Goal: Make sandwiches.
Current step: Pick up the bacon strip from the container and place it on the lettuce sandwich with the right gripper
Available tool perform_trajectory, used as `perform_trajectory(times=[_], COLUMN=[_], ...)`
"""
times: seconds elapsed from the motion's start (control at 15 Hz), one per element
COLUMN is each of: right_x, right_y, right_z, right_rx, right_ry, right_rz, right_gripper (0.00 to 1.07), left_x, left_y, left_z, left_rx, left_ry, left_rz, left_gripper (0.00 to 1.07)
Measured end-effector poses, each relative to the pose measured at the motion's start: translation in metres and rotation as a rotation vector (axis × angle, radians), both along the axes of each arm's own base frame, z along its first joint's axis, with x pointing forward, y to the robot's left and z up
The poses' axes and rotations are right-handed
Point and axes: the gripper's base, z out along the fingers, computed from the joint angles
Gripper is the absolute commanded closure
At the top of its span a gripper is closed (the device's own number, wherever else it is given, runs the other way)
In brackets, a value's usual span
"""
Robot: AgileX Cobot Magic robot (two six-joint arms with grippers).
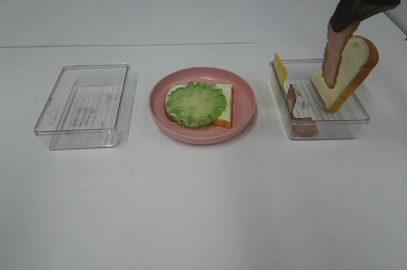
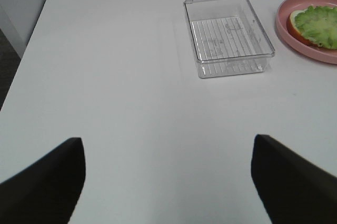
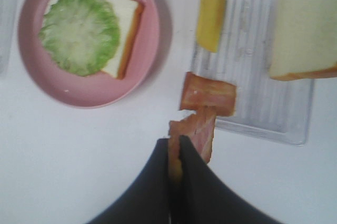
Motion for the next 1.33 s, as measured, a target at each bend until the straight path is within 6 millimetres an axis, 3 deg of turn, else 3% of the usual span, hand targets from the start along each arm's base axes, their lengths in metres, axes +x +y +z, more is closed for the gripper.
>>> perform_trajectory(times=[0.2, 0.47, 0.67, 1.07, 1.33], right_x=[-0.009, -0.002, 0.012, 0.061, 0.072], right_y=[0.048, 0.084, 0.097, 0.129, 0.151], right_z=[-0.007, -0.029, -0.034, -0.044, -0.054], right_rx=[0.020, 0.070, 0.137, 0.283, 0.318], right_ry=[0.013, 0.007, -0.006, -0.020, -0.011], right_rz=[0.090, 0.105, 0.080, 0.038, 0.054], right_gripper=[1.07, 1.07, 1.07, 1.07, 1.07], left_x=[0.000, 0.000, 0.000, 0.000, 0.000], left_y=[0.000, 0.000, 0.000, 0.000, 0.000], left_z=[0.000, 0.000, 0.000, 0.000, 0.000], left_rx=[0.000, 0.000, 0.000, 0.000, 0.000], left_ry=[0.000, 0.000, 0.000, 0.000, 0.000], left_rz=[0.000, 0.000, 0.000, 0.000, 0.000], left_gripper=[0.28, 0.28, 0.28, 0.28, 0.28])
